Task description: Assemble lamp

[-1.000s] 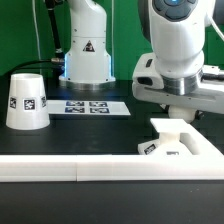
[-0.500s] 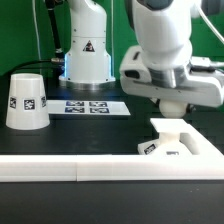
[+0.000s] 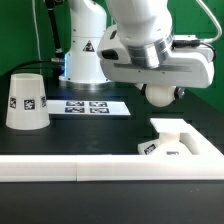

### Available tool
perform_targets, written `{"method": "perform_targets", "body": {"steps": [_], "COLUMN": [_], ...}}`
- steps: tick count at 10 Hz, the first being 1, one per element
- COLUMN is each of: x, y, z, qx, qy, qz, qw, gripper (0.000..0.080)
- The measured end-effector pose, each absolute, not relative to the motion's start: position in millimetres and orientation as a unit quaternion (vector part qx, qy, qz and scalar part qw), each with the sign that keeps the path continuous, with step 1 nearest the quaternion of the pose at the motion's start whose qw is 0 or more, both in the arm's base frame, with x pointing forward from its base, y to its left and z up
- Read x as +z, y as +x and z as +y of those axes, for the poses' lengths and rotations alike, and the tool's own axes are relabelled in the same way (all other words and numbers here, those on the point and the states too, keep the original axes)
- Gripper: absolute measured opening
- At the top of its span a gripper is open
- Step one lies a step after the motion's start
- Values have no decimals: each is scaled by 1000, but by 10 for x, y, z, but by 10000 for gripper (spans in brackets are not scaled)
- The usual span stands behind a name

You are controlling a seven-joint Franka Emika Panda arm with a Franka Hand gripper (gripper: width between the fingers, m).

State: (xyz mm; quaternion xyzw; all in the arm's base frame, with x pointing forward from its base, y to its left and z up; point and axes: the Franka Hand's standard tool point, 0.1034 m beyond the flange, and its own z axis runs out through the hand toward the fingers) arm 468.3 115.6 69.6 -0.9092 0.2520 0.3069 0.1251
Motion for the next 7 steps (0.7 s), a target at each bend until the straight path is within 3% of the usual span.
{"method": "perform_targets", "body": {"steps": [3, 5, 7], "x": [704, 990, 1131], "y": [4820, 5002, 5242], "z": [1138, 985, 966], "qx": [219, 147, 80], "qy": [-937, -964, -977], "qz": [245, 200, 181], "qw": [115, 91, 84], "gripper": [577, 578, 578]}}
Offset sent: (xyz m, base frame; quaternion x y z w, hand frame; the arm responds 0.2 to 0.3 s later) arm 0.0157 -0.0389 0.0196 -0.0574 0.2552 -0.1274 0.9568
